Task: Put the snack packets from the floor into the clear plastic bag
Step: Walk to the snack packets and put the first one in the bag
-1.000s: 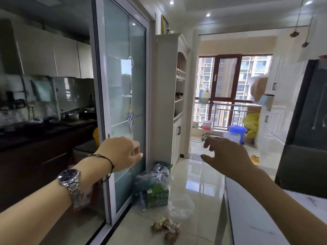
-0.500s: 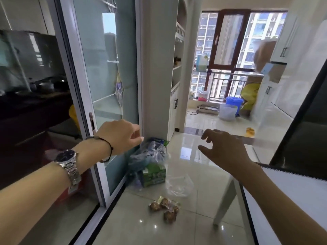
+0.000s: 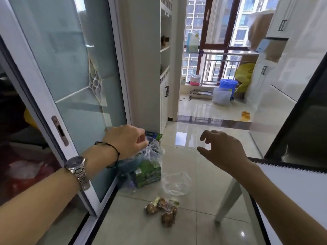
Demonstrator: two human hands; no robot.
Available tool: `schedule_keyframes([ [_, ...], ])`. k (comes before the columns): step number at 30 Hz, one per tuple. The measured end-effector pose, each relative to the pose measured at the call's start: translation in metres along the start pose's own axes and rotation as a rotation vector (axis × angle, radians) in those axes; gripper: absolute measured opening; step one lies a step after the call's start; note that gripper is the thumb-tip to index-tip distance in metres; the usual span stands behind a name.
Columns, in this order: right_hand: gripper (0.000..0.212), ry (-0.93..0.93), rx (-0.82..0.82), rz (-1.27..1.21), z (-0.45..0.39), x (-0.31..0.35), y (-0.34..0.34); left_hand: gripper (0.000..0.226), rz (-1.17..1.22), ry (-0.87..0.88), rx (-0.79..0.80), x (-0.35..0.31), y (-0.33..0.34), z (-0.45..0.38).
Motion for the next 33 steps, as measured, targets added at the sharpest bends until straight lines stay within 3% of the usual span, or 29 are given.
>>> schedule_keyframes([
  [8,0.031,-0.018,0.087,-0.03,-0.129,-0.07,0.064,0.029,0.055,-0.067,0.09,0.019,0.044,-0.142],
  [16,0.03,0.016,0.256,-0.056,-0.2,-0.119,0.146,0.027,0.3,-0.123,0.209,0.028,0.122,-0.229],
  [25,0.031,0.092,0.349,-0.068,-0.258,-0.135,0.217,0.027,0.338,-0.105,0.299,0.055,0.196,-0.304],
  [33,0.031,0.134,0.359,-0.048,-0.315,-0.136,0.245,0.029,0.245,-0.036,0.326,0.079,0.219,-0.366],
])
Point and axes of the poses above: each hand's wrist, its own z-axis away from the middle knuckle, its own y-axis out of the palm, x = y × z, the point moved 3 cm from there along -z, towards the middle knuckle, and after that the axes turned 10 degrees about x, right-handed, at the moved point
